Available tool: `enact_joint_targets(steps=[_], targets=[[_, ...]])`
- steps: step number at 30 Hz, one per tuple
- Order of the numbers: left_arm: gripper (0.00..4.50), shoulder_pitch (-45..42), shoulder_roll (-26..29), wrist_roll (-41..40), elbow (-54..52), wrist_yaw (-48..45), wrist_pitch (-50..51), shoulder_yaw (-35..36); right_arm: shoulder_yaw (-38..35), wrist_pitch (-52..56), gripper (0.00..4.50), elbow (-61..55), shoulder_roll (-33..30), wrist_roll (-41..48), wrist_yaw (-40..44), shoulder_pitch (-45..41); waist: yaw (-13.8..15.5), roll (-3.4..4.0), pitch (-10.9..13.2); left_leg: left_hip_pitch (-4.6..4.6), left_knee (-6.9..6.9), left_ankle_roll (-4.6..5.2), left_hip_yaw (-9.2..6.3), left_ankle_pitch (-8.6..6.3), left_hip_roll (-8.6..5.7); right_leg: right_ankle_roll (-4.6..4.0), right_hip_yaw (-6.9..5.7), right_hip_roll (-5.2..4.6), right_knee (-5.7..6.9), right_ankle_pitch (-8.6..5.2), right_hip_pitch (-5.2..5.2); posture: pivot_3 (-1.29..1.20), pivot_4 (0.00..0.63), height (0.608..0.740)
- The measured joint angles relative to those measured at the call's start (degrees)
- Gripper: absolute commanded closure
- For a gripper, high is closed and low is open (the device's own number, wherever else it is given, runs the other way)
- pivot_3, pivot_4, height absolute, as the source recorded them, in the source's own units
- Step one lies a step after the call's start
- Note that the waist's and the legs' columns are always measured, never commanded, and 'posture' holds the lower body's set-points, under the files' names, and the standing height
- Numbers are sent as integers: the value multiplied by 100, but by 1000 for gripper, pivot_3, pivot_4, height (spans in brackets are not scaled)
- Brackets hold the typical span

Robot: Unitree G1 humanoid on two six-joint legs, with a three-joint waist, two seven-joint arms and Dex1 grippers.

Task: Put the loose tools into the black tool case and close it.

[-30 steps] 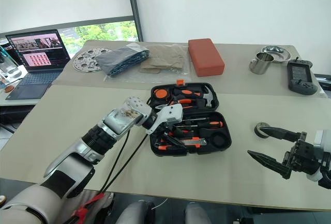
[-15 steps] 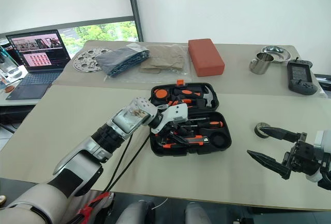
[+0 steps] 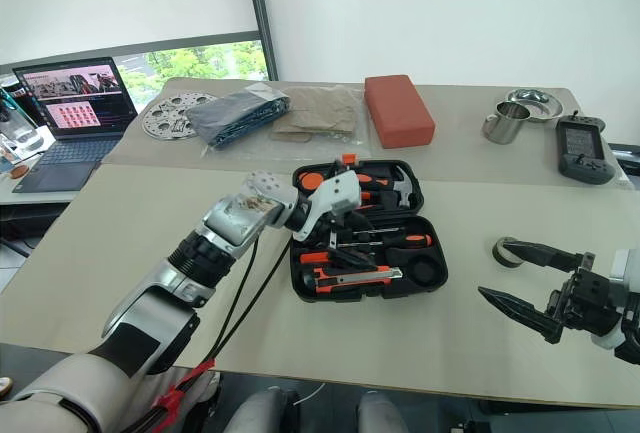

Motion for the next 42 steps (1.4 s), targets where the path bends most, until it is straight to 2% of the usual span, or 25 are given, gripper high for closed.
enact_joint_targets(steps=[1,3,4,5,7,11,12,18,26,31,35,42], targets=[[727,-2,-74,-35,57,25,-165,109,0,0,0,0,-3,0,1,-28,1,0,0,0,0,0,0,0,0,-1,0,0,0,0,0,0,150,727],[1455,22,-167,-129,248,-7,-534,264,0,0,0,0,-3,0,2,-30,0,1,-1,1,0,0,0,0,0,-1,0,0,1,0,1,0,150,727],[1732,99,-168,-155,338,-106,-933,317,1,0,0,0,-3,0,3,-27,-7,5,-3,2,-1,0,0,0,0,-1,1,1,1,1,1,0,150,727],[2265,206,-118,-63,521,-264,-1712,267,2,0,0,0,-3,0,2,-26,-15,8,-5,7,-3,0,2,0,1,-2,4,1,1,1,3,0,150,727],[2720,403,-17,107,822,-498,-2589,163,2,0,0,1,-2,-1,2,-16,-19,8,-5,11,-5,0,4,0,1,-4,7,2,3,2,4,0,150,727],[4296,498,-55,68,1425,-1146,-3356,154,3,0,0,1,-2,-1,-2,-22,2,9,-5,1,9,1,3,0,-2,-1,4,0,3,2,3,0,150,727],[4422,475,-57,123,1569,-1254,-3607,145,4,0,0,0,-2,-1,-5,-26,12,9,-6,-2,10,1,2,0,-4,0,4,0,1,2,3,0,150,727],[4422,338,-25,718,2235,-1402,-4315,-119,4,0,0,-1,3,0,-14,7,11,9,-6,-4,9,4,-3,-1,-5,0,4,1,2,2,3,0,150,727],[4422,136,-94,1089,2694,-1442,-4964,-257,4,0,0,-1,37,0,-22,127,2,11,-8,4,10,6,-4,0,-5,1,5,2,7,1,12,0,150,727],[4422,-21,-168,1401,3093,-1243,-5335,-414,4,-1,0,-25,70,0,-39,182,1,8,-10,45,13,8,-4,1,-6,19,5,2,4,-8,52,0,150,727],[4422,-112,-179,1522,3354,-1143,-5628,-440,-1,-13,0,-101,77,0,-41,283,-23,8,-9,57,12,11,-6,-2,-4,41,4,2,-2,-21,95,0,150,727],[4422,-207,-329,1625,3614,-947,-5809,-431,-31,-21,0,-139,81,-20,-226,415,-28,3,-13,64,21,12,-6,-1,-5,44,4,1,0,-20,106,0,150,727]])
